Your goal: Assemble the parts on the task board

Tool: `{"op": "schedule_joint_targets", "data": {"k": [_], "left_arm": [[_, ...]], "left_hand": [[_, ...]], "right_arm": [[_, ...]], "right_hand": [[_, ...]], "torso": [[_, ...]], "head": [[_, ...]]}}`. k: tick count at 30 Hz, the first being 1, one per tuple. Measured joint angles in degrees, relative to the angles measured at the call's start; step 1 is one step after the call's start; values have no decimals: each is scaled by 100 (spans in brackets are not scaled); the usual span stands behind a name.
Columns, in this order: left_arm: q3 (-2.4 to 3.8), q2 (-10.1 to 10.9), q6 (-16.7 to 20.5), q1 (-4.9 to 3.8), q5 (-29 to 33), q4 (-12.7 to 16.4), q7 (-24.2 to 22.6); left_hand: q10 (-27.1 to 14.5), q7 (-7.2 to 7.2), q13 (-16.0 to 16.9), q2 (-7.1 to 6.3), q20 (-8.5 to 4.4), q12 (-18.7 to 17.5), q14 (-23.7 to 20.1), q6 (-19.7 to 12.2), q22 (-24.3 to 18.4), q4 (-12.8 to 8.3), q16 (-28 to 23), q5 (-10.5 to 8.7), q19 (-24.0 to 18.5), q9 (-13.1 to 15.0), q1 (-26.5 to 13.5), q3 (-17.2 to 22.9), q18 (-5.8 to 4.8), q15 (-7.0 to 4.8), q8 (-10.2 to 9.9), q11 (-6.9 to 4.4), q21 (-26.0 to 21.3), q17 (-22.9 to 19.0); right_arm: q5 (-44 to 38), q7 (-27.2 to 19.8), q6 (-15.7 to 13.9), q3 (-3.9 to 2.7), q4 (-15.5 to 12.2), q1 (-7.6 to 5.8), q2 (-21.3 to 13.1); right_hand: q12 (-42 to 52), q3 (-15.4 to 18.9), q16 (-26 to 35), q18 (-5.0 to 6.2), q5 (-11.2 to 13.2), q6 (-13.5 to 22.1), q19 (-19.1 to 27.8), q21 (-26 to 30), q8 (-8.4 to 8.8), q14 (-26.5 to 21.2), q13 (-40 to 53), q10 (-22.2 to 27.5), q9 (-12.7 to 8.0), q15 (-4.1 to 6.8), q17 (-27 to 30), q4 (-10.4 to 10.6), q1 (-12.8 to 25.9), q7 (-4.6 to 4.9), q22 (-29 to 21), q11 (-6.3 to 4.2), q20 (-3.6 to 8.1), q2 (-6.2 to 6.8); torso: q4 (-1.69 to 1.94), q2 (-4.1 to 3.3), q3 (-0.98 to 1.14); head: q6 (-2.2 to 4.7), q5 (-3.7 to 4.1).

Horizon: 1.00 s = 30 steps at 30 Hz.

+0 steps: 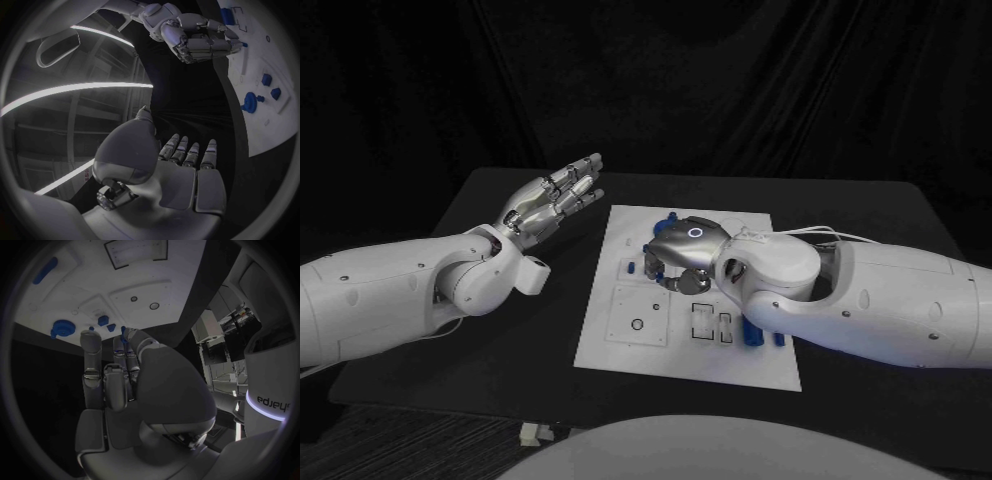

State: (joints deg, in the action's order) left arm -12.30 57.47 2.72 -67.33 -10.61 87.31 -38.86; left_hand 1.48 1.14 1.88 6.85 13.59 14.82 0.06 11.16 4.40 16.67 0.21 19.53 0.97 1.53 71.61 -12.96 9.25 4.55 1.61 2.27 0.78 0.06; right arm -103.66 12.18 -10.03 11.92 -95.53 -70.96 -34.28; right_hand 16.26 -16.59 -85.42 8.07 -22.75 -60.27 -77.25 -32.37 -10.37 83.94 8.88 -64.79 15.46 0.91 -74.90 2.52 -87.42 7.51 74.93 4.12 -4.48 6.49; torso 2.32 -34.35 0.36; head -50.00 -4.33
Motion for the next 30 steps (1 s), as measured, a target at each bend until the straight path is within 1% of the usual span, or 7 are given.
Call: {"op": "schedule_joint_targets", "data": {"k": [2,7,13,17,26,28,30], "left_arm": [[0,8,22,0,0,7,0],[1,37,60,0,0,33,0],[1,48,71,0,0,54,0],[0,44,63,0,0,54,0],[0,23,14,0,0,30,0],[0,20,3,0,0,24,0],[0,16,-7,0,0,18,0]], "left_hand": [[-14,0,0,22,0,0,-5,0,0,0,0,0,0,0,22,0,0,-6,0,111,0,0],[-15,64,0,22,0,0,-5,64,0,6,0,0,0,0,22,-6,0,-5,0,113,0,1],[-33,136,0,48,0,0,-4,136,11,16,0,22,0,4,49,-15,1,-5,0,94,0,2],[-57,257,-1,85,110,0,-4,263,44,0,0,45,22,21,87,-31,2,121,0,71,0,3],[-56,244,-1,108,178,0,-6,286,55,16,0,45,32,21,109,-47,2,183,0,71,0,4],[-57,149,-1,132,214,0,-4,254,55,0,0,45,37,21,134,-62,2,223,0,71,0,4],[-56,141,-1,132,219,0,-4,245,55,0,0,45,32,20,134,-62,2,223,0,71,0,5]], "right_arm": [[-38,4,51,1,62,53,61],[-117,5,150,2,201,181,176],[-202,2,222,2,301,254,266],[-259,-3,235,1,357,304,312],[-338,-11,232,1,419,385,340],[-349,-12,227,1,422,406,340],[-354,-13,225,1,422,421,339]], "right_hand": [[0,0,0,0,0,0,0,10,0,0,0,0,-5,0,0,0,0,0,0,0,0,0],[-1,0,0,-1,40,0,0,11,0,0,2,0,-5,0,0,0,0,0,0,0,0,1],[-3,-23,0,-1,45,20,18,43,23,0,7,0,-5,0,0,-23,15,20,-1,0,18,16],[-3,-23,0,-1,85,20,39,43,23,0,49,-1,-11,0,0,-23,15,20,-1,-1,-2,16],[-31,-23,0,-2,89,20,39,43,23,0,74,-6,-10,0,0,-23,30,20,-1,-6,-2,31],[-32,-23,0,-2,89,20,39,43,23,0,73,-6,-10,0,0,-23,30,20,-1,-6,-2,31],[-34,-23,0,-2,89,20,39,43,22,0,71,-6,-10,0,0,-23,30,20,-1,-6,-2,31]], "torso": [[1,-2,-1],[2,-2,-2],[1,-3,-1],[-3,-2,1],[-6,-2,2],[-5,-3,2],[-4,-3,2]], "head": [[1,-14],[1,-69],[1,-93],[1,-80],[1,-148],[1,-168],[1,-178]]}}
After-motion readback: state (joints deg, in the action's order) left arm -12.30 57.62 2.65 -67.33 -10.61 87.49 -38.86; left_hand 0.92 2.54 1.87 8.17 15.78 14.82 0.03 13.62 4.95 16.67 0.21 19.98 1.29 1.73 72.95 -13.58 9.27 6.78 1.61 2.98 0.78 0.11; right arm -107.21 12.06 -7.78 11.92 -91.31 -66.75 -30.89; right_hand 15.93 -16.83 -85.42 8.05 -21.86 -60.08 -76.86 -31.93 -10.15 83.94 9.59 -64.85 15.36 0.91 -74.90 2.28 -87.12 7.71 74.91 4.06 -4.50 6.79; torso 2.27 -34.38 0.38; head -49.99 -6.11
